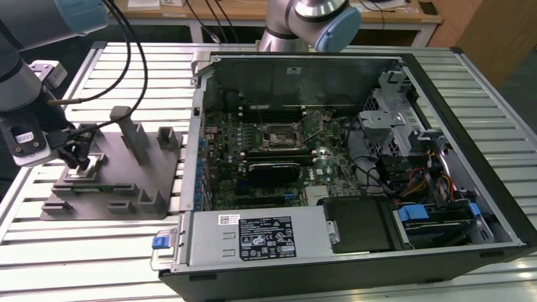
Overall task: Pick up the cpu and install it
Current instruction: 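Pick up the cpu and move it towards the insertion slot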
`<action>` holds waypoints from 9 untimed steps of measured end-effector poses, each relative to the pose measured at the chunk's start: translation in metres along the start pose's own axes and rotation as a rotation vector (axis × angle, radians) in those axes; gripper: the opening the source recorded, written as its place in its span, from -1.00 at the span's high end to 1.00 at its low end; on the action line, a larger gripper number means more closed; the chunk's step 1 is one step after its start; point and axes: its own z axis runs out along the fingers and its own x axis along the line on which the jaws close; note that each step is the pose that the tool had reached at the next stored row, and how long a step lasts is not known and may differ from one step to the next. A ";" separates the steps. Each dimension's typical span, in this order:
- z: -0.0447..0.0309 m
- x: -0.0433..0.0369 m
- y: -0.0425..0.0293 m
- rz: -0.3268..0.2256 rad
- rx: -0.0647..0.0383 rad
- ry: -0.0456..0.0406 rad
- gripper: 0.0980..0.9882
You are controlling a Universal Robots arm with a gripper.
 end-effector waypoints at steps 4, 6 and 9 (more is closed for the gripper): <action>0.0000 0.0000 0.0000 0.000 0.000 -0.0001 0.30; 0.0000 0.0000 0.0000 0.000 0.001 0.0000 0.16; 0.0000 0.0000 0.0000 0.000 0.001 -0.0001 -0.09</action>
